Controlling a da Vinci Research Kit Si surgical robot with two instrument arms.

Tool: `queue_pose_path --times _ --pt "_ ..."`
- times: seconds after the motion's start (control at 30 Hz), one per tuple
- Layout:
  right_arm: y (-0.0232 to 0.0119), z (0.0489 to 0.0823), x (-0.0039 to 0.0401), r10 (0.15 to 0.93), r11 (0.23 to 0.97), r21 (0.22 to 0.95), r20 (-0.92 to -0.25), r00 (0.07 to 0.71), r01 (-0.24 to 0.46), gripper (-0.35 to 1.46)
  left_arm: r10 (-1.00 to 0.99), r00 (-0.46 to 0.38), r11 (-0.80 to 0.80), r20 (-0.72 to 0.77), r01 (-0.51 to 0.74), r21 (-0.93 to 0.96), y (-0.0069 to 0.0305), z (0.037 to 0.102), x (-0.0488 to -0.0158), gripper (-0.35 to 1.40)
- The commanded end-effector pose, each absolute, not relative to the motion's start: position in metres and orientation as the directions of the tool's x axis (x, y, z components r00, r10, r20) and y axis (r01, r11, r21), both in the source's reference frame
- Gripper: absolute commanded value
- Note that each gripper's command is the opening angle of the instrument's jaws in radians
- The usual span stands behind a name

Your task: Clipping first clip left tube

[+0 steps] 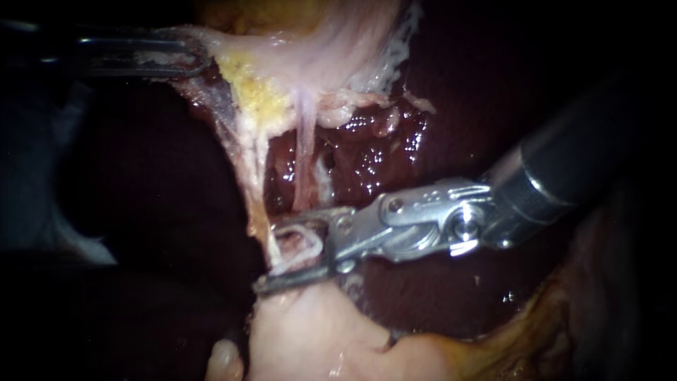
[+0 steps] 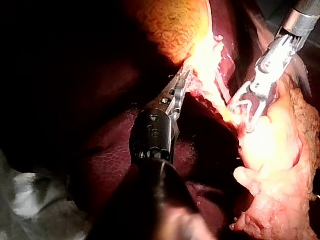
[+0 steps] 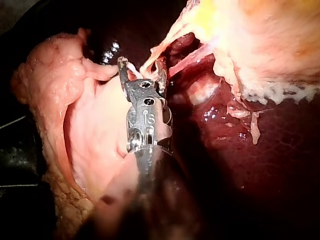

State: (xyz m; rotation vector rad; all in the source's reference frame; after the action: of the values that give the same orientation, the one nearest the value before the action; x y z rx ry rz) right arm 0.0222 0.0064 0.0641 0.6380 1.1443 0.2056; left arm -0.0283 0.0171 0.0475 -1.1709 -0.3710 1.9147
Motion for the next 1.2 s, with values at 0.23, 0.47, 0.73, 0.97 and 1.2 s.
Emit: queue_pose_path --times 0.23,0.47,0.73,0.97,1.2 --pt "0.0052 0.0648 0.0245 0.482 0.798 0.58 -0.777 0.405 0.162 0.49 0.78 -0.211 -0.603 -0.589 -0.502 -0.62 0.0172 0.0475 -0.0284 -0.35" --pt "0.0052 0.0649 0.0252 0.54 0.763 0.633 -0.736 0.407 0.132 0.45 0.781 -0.21 -0.603 -0.589 -0.503 -0.62 0.0172 0.0475 -0.0286 -0.35" --pt "0.0046 0.0631 0.0259 0.611 0.713 0.691 -0.694 0.381 0.114 0.43 0.781 -0.21 -0.603 -0.588 -0.502 -0.62 0.0173 0.0475 -0.0286 -0.35" --pt "0.0044 0.0592 0.0273 0.626 0.701 0.702 -0.69 0.362 0.125 0.42 0.781 -0.21 -0.603 -0.588 -0.502 -0.62 0.0174 0.0475 -0.0285 -0.35" --pt "0.0044 0.0583 0.0275 0.646 0.683 0.72 -0.672 0.361 0.119 0.28 0.781 -0.21 -0.603 -0.588 -0.502 -0.62 0.0174 0.0475 -0.0285 -0.35"
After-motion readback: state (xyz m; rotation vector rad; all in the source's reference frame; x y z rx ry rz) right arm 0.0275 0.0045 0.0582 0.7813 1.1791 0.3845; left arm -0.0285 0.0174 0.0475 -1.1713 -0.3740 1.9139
